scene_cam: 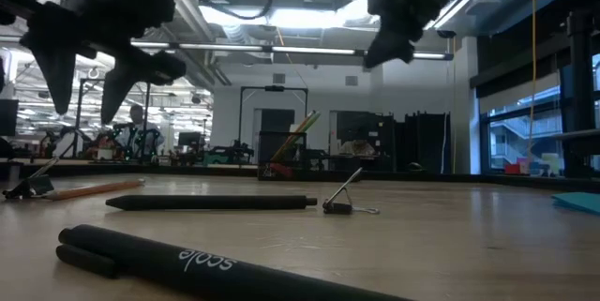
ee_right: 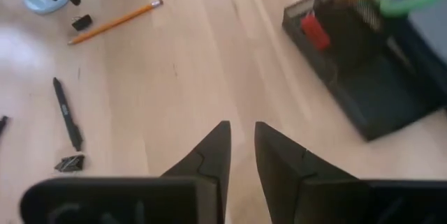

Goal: Pick and place office supplies into organizer
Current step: Put the left black binder clip into the desk organizer

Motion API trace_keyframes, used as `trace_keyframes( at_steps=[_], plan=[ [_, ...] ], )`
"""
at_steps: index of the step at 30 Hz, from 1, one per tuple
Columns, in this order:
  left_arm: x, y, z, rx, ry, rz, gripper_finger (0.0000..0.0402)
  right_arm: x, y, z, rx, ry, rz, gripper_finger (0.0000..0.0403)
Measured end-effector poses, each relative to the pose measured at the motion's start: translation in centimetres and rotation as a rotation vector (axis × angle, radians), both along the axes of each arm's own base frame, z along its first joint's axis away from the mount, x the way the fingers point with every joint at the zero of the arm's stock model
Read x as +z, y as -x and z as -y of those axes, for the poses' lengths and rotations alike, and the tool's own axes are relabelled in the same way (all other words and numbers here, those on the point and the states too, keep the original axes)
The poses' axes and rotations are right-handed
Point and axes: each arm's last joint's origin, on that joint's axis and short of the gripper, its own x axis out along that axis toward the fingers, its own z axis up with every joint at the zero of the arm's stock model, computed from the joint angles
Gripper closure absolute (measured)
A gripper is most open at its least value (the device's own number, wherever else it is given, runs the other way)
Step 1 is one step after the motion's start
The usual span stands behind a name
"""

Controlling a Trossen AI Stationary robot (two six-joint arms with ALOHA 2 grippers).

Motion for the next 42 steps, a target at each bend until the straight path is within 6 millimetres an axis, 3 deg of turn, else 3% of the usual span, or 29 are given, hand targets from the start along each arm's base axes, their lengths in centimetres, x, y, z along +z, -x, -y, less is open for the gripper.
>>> trace_keyframes(
  at_steps=[10, 26, 36, 42],
  plan=[
    [-2.7, -1.4, -0.6, -0.141, 0.025, -0.072, 0.0233, -2.7, 1.4, -0.6, -0.075, -0.091, -0.044, 0.0333],
    [-5.7, -2.2, -0.5, -0.217, 0.106, -0.190, 0.0235, -2.6, 1.2, -0.5, -0.069, -0.076, -0.021, 0.0334],
    [-6.5, -2.4, -0.3, -0.214, 0.166, -0.226, 0.0290, -2.6, 1.2, -0.5, -0.054, -0.059, -0.023, 0.0334],
    [-6.4, -2.4, -0.3, -0.214, 0.174, -0.216, 0.0299, -2.6, 1.2, -0.5, -0.053, -0.058, -0.024, 0.0334]
  ],
)
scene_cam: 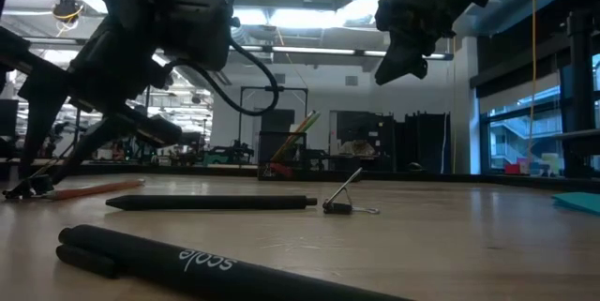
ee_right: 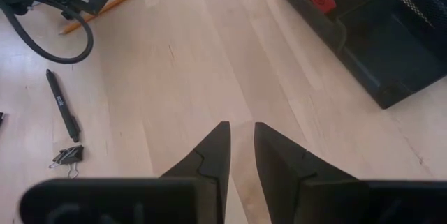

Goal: Pick and place office supplies into organizer
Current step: Put the left black binder clip into the desk organizer

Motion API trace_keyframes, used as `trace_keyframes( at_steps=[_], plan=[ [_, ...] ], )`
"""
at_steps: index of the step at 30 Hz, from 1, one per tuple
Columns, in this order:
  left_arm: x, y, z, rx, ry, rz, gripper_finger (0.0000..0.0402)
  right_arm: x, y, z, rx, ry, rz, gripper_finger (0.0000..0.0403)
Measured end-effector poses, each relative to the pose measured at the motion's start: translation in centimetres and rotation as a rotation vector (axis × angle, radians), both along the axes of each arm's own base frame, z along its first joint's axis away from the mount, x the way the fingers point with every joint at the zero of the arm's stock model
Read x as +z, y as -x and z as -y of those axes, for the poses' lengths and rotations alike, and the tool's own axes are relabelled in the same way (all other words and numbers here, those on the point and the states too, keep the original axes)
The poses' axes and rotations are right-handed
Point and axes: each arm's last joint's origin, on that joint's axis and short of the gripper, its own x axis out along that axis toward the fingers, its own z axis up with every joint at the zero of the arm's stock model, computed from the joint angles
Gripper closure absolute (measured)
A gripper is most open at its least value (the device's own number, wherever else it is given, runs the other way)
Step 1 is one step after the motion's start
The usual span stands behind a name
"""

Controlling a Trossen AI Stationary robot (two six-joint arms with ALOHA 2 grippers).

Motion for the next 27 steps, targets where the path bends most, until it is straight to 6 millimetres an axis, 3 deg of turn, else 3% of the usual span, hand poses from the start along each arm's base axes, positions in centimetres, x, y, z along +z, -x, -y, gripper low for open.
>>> trace_keyframes(
  at_steps=[9, 27],
  plan=[
    [0.03, -0.44, 0.21, 0.006, 0.063, 0.041, 0.0305, 0.00, 0.00, 0.00, 0.000, 0.000, 0.000, 0.0334],
    [0.02, -0.38, 0.16, 0.006, 0.050, 0.036, 0.0374, -0.01, 0.01, 0.00, 0.003, 0.002, -0.001, 0.0334]
  ],
)
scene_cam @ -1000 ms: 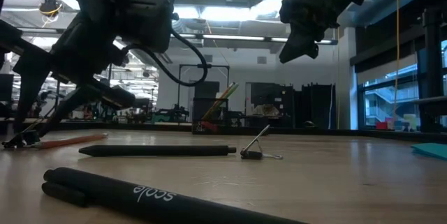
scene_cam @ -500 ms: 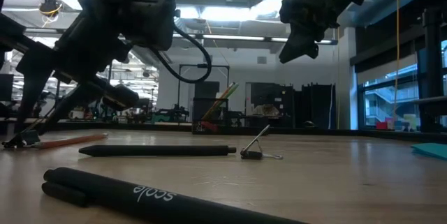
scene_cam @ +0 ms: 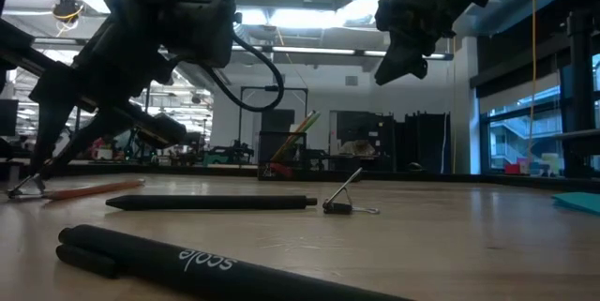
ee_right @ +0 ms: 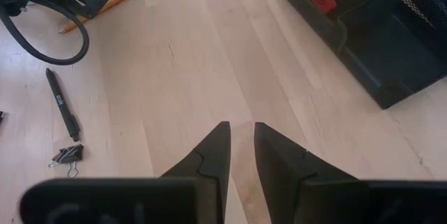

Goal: Pick and place office supplies into organizer
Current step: Put the left black binder clip into the desk organizer

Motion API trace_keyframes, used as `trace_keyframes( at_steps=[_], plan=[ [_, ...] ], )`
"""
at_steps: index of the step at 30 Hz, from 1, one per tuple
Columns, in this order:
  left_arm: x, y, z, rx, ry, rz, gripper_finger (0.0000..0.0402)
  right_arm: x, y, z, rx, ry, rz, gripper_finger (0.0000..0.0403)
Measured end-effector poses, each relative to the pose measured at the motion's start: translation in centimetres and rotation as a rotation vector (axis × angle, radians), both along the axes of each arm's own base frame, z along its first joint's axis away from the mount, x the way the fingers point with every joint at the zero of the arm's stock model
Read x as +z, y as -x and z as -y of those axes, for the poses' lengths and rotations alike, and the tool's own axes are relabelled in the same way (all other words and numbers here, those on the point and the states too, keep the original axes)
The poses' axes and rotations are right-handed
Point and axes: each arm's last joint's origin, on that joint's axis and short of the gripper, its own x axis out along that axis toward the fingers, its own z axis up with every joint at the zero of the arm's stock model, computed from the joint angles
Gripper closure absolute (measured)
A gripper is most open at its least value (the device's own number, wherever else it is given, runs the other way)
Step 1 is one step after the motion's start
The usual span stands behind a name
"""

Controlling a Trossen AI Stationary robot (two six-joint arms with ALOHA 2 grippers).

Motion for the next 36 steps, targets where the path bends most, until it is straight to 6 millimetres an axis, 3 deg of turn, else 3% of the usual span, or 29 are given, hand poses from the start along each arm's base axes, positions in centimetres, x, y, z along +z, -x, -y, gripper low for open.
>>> trace_keyframes(
  at_steps=[10, 15, 21, 25, 36],
  plan=[
    [0.1, -0.1, -0.7, 0.071, 0.002, -0.021, 0.0398, 0.0, 0.0, 0.0, 0.011, 0.010, 0.000, 0.0334],
    [1.9, -0.9, -2.3, 0.167, -0.003, 0.017, 0.0399, 0.0, 0.0, 0.0, -0.002, -0.003, 0.001, 0.0334],
    [5.6, -1.9, -6.4, 0.393, -0.015, 0.155, 0.0399, 0.0, 0.0, 0.0, -0.002, -0.003, 0.001, 0.0334],
    [7.5, -2.6, -10.1, 0.585, -0.141, 0.328, 0.0399, 0.2, -0.2, 0.1, -0.012, 0.001, 0.035, 0.0334],
    [8.7, -4.6, -19.2, 1.039, -0.232, 0.756, 0.0399, 0.9, -0.8, 0.3, -0.023, 0.022, 0.122, 0.0334]
  ],
)
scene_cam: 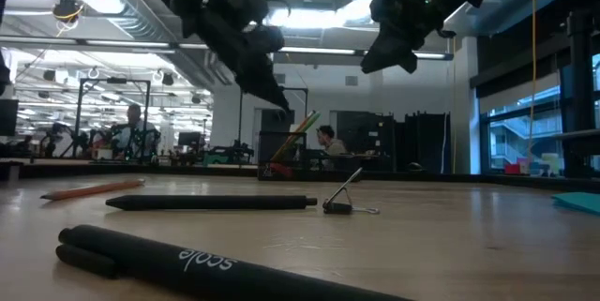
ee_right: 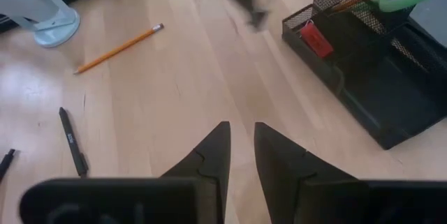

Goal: Pick and place office supplies into organizer
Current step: Put the left black binder clip into the desk organizer

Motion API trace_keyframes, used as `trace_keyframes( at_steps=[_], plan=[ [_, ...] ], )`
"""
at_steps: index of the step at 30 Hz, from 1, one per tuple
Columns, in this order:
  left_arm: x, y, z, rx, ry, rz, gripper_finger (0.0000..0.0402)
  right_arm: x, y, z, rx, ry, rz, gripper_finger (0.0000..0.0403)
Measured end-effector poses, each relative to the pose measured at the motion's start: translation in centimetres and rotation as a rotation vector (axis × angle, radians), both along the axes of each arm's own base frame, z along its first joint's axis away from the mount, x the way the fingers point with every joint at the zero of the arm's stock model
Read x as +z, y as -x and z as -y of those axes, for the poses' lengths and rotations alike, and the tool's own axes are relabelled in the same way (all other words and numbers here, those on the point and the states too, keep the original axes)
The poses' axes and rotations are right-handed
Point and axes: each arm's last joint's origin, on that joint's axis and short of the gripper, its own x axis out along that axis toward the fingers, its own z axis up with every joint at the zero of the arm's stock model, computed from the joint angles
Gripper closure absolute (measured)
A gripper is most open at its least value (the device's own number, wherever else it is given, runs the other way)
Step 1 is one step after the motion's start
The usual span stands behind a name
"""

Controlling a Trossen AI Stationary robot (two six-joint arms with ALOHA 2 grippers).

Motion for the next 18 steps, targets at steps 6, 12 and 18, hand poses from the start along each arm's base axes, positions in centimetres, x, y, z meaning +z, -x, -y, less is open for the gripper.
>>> trace_keyframes(
  at_steps=[6, 12, 18],
  plan=[
    [-3.1, -1.3, -2.5, 0.094, -0.026, 0.007, 0.0399, 0.0, 0.0, 0.0, 0.000, 0.002, 0.000, 0.0334],
    [-5.0, -2.5, -3.8, 0.225, -0.069, 0.058, 0.0399, 0.0, 0.0, 0.0, 0.000, 0.002, 0.000, 0.0334],
    [-6.7, -2.7, -4.1, 0.297, -0.100, -0.007, 0.0399, 0.0, 0.0, 0.0, 0.002, 0.003, -0.004, 0.0334]
  ],
)
